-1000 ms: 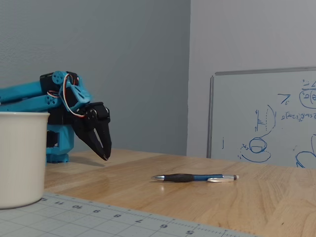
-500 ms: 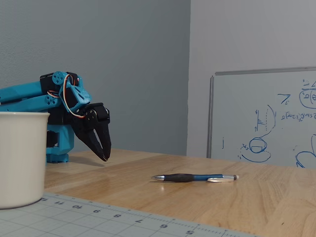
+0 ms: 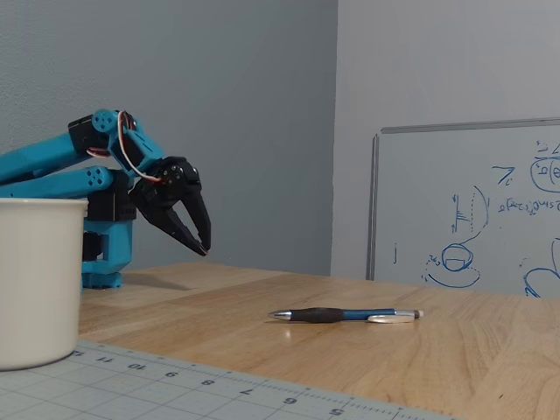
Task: Touch the pen.
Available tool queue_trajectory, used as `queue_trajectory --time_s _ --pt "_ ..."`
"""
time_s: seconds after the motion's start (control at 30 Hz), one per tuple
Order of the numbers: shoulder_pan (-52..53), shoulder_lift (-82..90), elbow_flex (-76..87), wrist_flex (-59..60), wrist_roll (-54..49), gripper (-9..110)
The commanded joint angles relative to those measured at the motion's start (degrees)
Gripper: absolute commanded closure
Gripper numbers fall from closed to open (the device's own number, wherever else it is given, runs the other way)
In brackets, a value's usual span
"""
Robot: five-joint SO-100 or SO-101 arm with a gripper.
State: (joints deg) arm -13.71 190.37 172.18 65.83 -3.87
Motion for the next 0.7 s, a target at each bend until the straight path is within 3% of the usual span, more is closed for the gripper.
queue_trajectory --time_s 0.0,0.3,0.67 --pt "0.26 -1.14 -6.33 -4.31 -1.58 101" --pt "-0.09 -39.55 -25.75 -17.49 -1.67 101" --pt "1.05 -80.68 -65.04 -12.74 -2.11 101"
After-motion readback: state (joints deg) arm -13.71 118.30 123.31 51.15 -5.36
